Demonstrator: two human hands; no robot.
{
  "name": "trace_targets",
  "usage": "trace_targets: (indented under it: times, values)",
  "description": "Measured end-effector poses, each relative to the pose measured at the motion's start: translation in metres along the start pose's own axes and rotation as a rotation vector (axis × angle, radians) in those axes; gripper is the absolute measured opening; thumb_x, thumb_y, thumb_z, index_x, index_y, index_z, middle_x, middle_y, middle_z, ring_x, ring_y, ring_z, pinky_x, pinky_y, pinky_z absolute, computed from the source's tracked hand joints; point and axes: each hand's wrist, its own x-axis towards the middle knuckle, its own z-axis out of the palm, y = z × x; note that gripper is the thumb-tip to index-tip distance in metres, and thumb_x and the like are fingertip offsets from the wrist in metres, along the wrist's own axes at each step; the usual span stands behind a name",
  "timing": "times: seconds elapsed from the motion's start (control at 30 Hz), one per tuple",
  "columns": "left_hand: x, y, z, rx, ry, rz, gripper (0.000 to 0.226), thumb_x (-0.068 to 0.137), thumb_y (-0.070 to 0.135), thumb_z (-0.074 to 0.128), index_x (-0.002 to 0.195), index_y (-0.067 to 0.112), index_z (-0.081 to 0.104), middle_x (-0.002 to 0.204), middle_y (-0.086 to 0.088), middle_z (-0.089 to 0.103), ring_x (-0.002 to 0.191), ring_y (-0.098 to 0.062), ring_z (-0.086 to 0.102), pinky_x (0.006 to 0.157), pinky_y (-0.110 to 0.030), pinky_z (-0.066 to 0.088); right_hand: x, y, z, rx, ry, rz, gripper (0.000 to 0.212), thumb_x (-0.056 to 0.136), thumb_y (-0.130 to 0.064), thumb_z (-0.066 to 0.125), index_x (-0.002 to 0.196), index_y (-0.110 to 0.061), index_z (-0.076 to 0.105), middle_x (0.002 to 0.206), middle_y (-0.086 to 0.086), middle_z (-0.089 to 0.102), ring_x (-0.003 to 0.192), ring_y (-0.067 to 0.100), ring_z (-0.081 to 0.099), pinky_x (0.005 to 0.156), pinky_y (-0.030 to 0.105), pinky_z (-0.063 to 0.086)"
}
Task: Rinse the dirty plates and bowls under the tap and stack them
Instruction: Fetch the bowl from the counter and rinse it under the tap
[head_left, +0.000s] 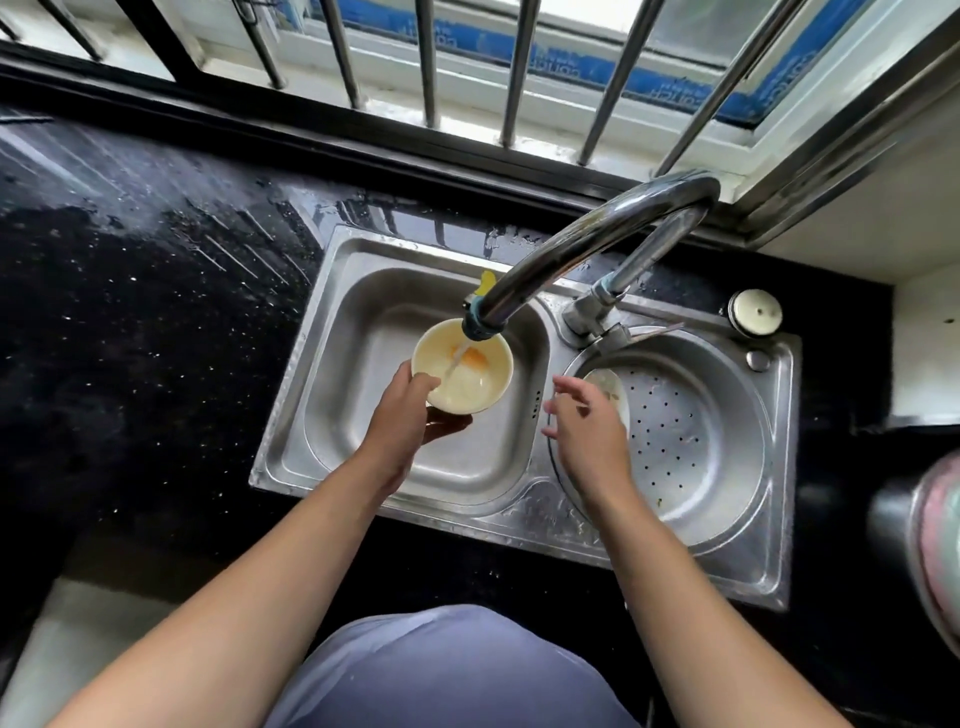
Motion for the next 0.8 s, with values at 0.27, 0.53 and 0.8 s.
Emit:
trace_targets:
  times: [0.27,0.53,0.8]
  values:
    - [-0.002,0.005,-0.004,0.05,-0.028,0.015,0.03,0.089,0.029,0.051,0.117,0.026,0.064,0.121,-0.02,0.065,0.092,-0.036,0.078,0.08,-0.046,0.066,-0.016,-0.024,0.033,-0.065,-0.193,-0.095,0.042,0.088,-0.032,0.053,0.127,-0.046,0.062,0.117,-0.015,0.074,0.087,0.008,0.074,0.09,0.049,0.061]
    - [-0.002,0.007,-0.013,0.094,-0.009,0.001,0.029,0.087,0.035,0.055,0.113,0.025,0.063,0.117,-0.019,0.066,0.089,-0.037,0.079,0.074,-0.041,0.065,-0.019,-0.026,0.04,-0.061,-0.176,-0.087,0.038,0.092,-0.021,0.055,0.124,-0.039,0.064,0.108,-0.014,0.075,0.086,0.014,0.075,0.088,0.047,0.062]
    - [-0.006,0.007,-0.018,0.127,-0.029,0.025,0.06,0.077,0.052,0.072,0.128,0.023,0.059,0.104,-0.014,0.073,0.081,-0.032,0.079,0.071,-0.036,0.064,-0.017,-0.025,0.048,-0.047,-0.192,-0.026,0.045,0.094,-0.022,0.052,0.138,-0.03,0.057,0.115,0.0,0.074,0.1,0.019,0.073,0.087,0.042,0.063]
